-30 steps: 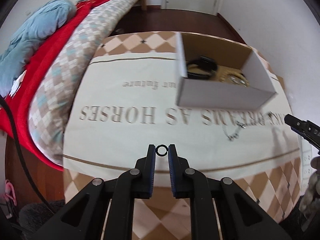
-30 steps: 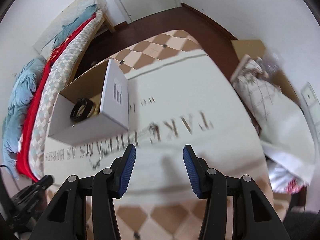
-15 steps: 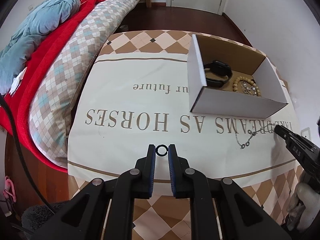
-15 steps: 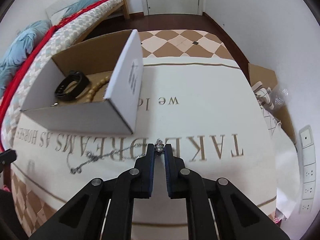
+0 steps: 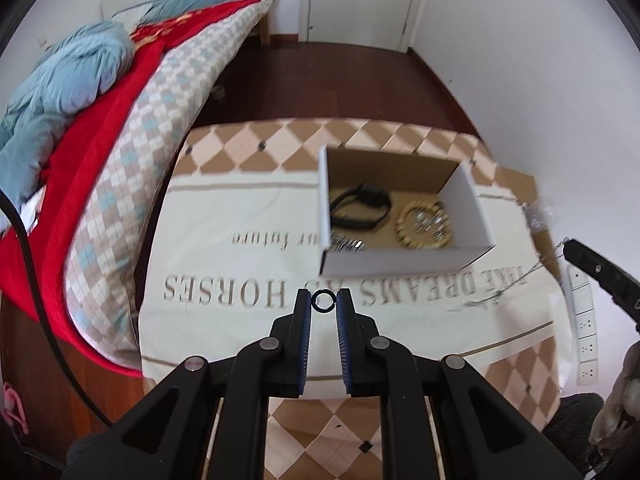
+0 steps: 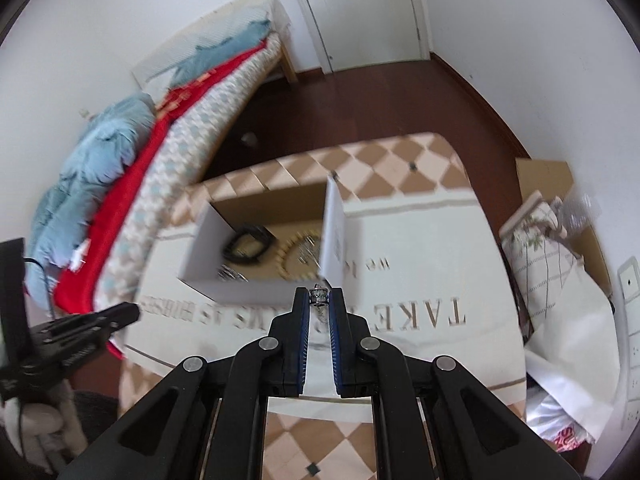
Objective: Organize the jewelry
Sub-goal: 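Lower both held items into the white box and open both tools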
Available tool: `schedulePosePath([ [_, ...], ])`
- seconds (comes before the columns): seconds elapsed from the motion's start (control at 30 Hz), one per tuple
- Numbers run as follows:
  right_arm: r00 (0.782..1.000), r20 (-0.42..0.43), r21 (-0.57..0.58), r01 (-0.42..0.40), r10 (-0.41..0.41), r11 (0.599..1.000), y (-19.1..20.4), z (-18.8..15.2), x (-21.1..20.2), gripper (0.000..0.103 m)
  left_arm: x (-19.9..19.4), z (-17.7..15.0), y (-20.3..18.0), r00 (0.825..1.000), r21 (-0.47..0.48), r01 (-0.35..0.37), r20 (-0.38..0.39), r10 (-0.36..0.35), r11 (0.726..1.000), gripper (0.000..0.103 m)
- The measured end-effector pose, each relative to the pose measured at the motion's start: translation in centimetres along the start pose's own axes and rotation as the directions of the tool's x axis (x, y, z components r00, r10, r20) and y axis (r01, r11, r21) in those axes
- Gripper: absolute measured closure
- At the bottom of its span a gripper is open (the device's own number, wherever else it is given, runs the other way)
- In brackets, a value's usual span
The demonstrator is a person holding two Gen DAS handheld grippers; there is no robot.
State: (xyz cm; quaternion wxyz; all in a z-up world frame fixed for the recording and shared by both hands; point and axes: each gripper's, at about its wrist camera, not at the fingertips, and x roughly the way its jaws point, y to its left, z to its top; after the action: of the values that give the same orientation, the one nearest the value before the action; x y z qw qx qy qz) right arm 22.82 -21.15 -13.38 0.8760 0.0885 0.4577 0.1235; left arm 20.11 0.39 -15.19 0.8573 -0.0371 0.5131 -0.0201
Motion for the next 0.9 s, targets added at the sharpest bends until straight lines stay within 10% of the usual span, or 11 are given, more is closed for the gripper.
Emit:
schedulePosePath([
  [0.43, 0.991, 0.078, -0.082, -0.1, 0.106, 0.992, 4.5, 9.8, -5.1, 0.093, -1.8, 7.5, -1.3, 0.998, 0.061, 0.028, 0.061, -0.032, 0.998, 0.093],
  [0.9, 0.982, -0.185, -0.134, -0.071, 0.045, 0.988, 6.2, 12.6, 11.3, 0.093, 5.6, 8.7, -0.6, 0.997, 0.016, 0.052, -0.063, -0.051, 0.999, 0.093],
])
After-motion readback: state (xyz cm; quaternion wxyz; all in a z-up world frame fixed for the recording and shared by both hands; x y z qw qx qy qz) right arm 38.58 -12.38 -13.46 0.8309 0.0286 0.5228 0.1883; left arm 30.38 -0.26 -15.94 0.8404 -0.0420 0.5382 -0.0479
